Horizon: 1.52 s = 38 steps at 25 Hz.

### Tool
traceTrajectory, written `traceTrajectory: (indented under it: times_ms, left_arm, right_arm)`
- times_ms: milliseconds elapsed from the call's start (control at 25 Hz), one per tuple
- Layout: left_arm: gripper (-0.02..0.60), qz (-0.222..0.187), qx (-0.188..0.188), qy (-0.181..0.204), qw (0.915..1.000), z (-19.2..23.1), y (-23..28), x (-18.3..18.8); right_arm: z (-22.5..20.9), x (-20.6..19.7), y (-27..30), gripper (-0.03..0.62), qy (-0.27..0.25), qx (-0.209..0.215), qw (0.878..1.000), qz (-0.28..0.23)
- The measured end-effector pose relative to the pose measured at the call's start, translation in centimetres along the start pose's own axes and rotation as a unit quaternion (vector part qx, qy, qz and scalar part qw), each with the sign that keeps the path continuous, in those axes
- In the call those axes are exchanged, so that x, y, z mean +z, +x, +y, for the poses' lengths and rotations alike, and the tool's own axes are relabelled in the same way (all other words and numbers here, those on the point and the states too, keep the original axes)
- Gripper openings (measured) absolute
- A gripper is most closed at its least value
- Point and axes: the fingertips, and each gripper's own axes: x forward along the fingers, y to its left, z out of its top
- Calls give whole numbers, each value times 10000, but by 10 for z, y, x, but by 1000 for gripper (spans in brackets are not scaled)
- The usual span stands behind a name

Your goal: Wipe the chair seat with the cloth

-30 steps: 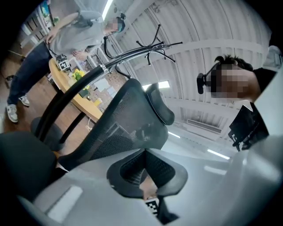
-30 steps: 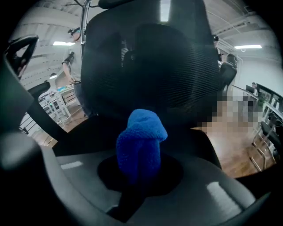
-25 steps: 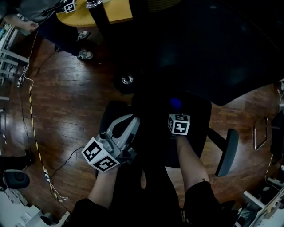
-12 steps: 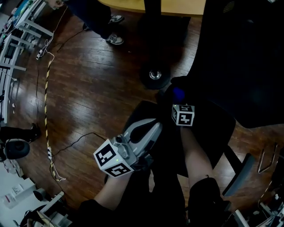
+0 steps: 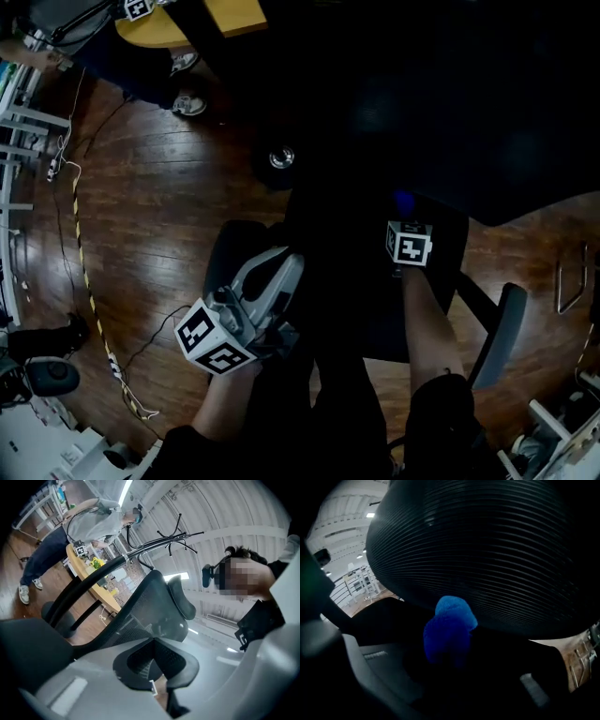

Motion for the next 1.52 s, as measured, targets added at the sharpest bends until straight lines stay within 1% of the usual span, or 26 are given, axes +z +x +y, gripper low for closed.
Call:
traceTrajectory:
  times_ms: [80,160,280,360,440,560,720,800,840,920,1000,1080,1200,1280,1320,1400,1520]
  left_arm:
    - [-8,73,-39,-82,9999,-1,9,-8]
    - [-8,230,-53,-70,9997,-4,20,-20]
    - [-8,370,-13,-89,9993,-7,34,-39]
    - [-8,429,10,-89,9990,-8,43,-46]
    - [-8,485,-47,-74,9988,-13,51,-50]
    - [-8,509,-78,12,9987,-19,55,-51]
    - [-8,320,29,73,9995,-18,46,-41]
    - [-8,207,104,99,9997,-19,35,-33]
    - [-8,148,146,99,9997,-18,28,-28]
    - [-8,10,228,88,9997,-15,16,-15]
    - [-8,-135,331,134,9993,-10,7,-2]
    - [-8,-250,466,255,9983,-6,-4,12]
    - [-8,-509,588,305,9965,-4,-26,35]
    - [-8,-665,691,332,9948,-1,-41,45]
    - [-8,-729,753,344,9939,2,-48,48]
    - [-8,-853,853,328,9921,9,-62,55]
    - [-8,-951,910,294,9909,13,-75,62]
  right_arm:
    - [-43,-18,-16,34,233,-305,9992,80]
    - [-82,-32,-35,34,439,-572,9974,95]
    - [-122,-43,-58,34,612,-860,9944,65]
    - [-131,-45,-62,34,629,-929,9937,61]
    - [-135,-43,-62,34,716,-905,9933,-8]
    - [-141,-47,-62,34,794,-915,9926,84]
    - [-142,-39,-63,34,730,-857,9936,22]
    - [-135,-35,-64,34,781,-851,9933,-1]
    - [-124,-31,-63,34,793,-780,9938,-28]
    - [-87,-18,-53,34,768,-459,9960,-60]
    - [-34,2,-38,34,618,24,9981,-82]
    - [27,22,-22,34,377,548,9977,-115]
    - [116,43,-7,34,155,1259,9918,-149]
    - [166,53,0,34,138,1681,9854,-219]
    - [187,55,4,34,101,1824,9829,-221]
    - [214,53,12,34,-19,1881,9820,-169]
    - [219,48,15,34,-162,1682,9853,-236]
